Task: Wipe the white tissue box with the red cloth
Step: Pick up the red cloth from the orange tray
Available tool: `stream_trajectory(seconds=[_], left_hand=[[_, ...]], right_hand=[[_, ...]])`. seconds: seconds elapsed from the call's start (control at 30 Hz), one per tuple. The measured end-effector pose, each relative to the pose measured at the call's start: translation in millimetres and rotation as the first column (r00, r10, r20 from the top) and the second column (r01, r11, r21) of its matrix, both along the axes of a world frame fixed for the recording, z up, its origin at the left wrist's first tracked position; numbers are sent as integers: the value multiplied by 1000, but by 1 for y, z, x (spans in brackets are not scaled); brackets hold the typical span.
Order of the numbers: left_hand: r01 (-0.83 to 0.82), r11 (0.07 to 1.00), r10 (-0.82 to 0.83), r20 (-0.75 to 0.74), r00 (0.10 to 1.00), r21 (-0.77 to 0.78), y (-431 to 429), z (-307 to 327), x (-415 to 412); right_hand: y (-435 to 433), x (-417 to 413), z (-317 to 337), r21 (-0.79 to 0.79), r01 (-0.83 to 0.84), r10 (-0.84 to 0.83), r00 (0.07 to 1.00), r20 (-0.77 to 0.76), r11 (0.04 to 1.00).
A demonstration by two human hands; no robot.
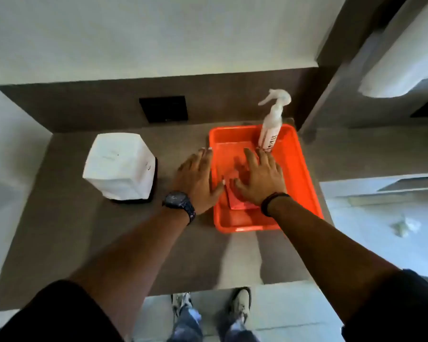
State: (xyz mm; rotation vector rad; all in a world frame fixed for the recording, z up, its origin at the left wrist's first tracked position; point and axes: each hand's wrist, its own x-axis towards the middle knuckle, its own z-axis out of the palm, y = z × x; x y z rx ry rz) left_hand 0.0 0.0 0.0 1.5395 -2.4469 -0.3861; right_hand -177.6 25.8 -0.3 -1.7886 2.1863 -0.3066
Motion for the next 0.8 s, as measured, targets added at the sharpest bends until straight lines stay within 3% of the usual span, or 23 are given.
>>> stream_trajectory(seconds=[0.2,0.5,0.57,0.63,0.73,0.8], left_hand=[[-21,994,19,24,1000,105,14,-39,-15],[38,995,-44,74,996,90,4,-15,-7],[82,996,-84,101,991,22,-11,10,9],[87,994,-81,88,993,-68,-32,42,35],[75,984,-57,115,992,-159,-63,86,84],[46,995,-28,203,979,-86,-77,104,116]], right_hand=[[7,-4,-39,112,-105,112,992,-60,988],[-4,5,-38,108,6,-3,999,-33,994],[-5,6,-34,90,91,-99,991,85,992],[-10,13,-23,17,236,-229,919,321,972],[-28,49,10,-155,462,-238,682,692,873],[-40,87,30,-154,494,-157,533,831,856]])
